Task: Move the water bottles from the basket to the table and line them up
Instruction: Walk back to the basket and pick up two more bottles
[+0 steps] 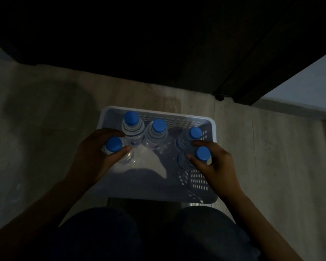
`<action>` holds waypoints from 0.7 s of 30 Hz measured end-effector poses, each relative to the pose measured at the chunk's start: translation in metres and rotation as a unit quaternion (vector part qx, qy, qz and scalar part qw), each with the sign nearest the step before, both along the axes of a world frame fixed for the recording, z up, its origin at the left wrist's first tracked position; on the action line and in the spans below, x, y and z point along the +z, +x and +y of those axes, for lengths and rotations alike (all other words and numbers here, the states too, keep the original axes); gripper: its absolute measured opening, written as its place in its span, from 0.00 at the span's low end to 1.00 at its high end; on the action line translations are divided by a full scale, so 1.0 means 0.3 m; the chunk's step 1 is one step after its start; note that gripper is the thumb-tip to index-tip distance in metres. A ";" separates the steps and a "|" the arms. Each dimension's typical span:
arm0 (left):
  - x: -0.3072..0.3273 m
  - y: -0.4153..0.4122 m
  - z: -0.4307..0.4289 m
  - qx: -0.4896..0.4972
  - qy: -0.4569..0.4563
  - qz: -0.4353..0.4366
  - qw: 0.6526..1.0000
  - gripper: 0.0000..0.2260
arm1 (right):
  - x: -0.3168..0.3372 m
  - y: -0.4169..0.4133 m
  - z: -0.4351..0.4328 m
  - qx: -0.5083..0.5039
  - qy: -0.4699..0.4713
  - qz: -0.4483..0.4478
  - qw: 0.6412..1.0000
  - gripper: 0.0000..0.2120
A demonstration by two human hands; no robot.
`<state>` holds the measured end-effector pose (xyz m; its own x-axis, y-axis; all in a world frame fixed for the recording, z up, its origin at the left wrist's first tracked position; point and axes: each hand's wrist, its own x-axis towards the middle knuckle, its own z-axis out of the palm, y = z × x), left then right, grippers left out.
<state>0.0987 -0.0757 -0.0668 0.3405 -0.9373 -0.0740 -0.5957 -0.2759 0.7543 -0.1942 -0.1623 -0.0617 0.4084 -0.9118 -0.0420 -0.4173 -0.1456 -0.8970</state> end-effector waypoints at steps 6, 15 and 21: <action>0.029 -0.005 0.007 -0.006 0.004 0.018 1.000 0.19 | 0.042 0.012 0.002 0.002 0.016 0.007 1.000 0.19; 0.176 -0.004 -0.020 -0.048 -0.009 0.046 0.998 0.13 | 0.193 0.060 -0.014 -0.024 0.001 -0.009 1.000 0.20; 0.408 -0.015 -0.044 -0.066 0.007 0.069 0.995 0.14 | 0.404 0.099 -0.004 -0.038 0.001 0.002 0.999 0.18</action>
<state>0.0941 -0.0889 0.0556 0.1998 -0.9719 -0.1244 -0.5178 -0.2125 0.8287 -0.1646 -0.1635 0.0594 0.3371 -0.9404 -0.0460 -0.4304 -0.1104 -0.8959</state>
